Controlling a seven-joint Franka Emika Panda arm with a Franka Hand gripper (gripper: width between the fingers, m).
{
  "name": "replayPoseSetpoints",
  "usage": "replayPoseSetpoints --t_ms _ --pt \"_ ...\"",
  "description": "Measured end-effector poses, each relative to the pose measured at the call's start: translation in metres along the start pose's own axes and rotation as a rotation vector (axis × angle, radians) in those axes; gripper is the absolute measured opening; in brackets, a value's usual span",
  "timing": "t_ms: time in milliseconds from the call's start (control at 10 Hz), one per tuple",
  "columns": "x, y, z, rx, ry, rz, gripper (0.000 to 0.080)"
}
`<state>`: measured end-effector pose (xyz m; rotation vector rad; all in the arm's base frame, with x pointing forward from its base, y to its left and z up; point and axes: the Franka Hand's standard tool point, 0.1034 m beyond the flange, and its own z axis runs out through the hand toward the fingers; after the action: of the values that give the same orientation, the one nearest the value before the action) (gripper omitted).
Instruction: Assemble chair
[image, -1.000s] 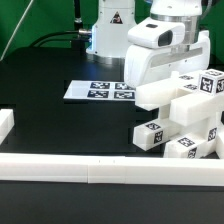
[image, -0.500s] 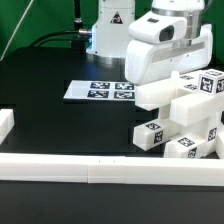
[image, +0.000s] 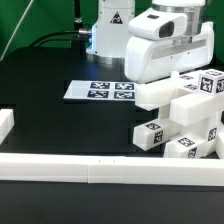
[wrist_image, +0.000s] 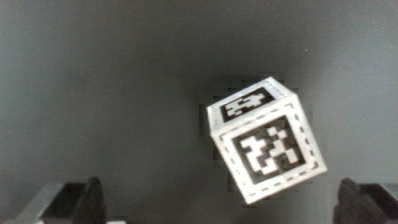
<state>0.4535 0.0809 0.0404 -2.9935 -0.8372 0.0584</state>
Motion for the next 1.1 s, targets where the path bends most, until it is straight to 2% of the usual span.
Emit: replayPoseSetpoints --t_ms 100,200,800,1100 --pt "-0.002 0.000 0.000 0.016 -0.007 0.113 0.0648" --pt "-0.003 0.001 0.000 0.042 -0.008 0.280 0.0648" --pt "-0.002 -0.001 0.002 0.046 -0.011 0.642 0.0648" --pt "-0.005 0.000 0.010 0.036 -0.003 0.638 0.0648"
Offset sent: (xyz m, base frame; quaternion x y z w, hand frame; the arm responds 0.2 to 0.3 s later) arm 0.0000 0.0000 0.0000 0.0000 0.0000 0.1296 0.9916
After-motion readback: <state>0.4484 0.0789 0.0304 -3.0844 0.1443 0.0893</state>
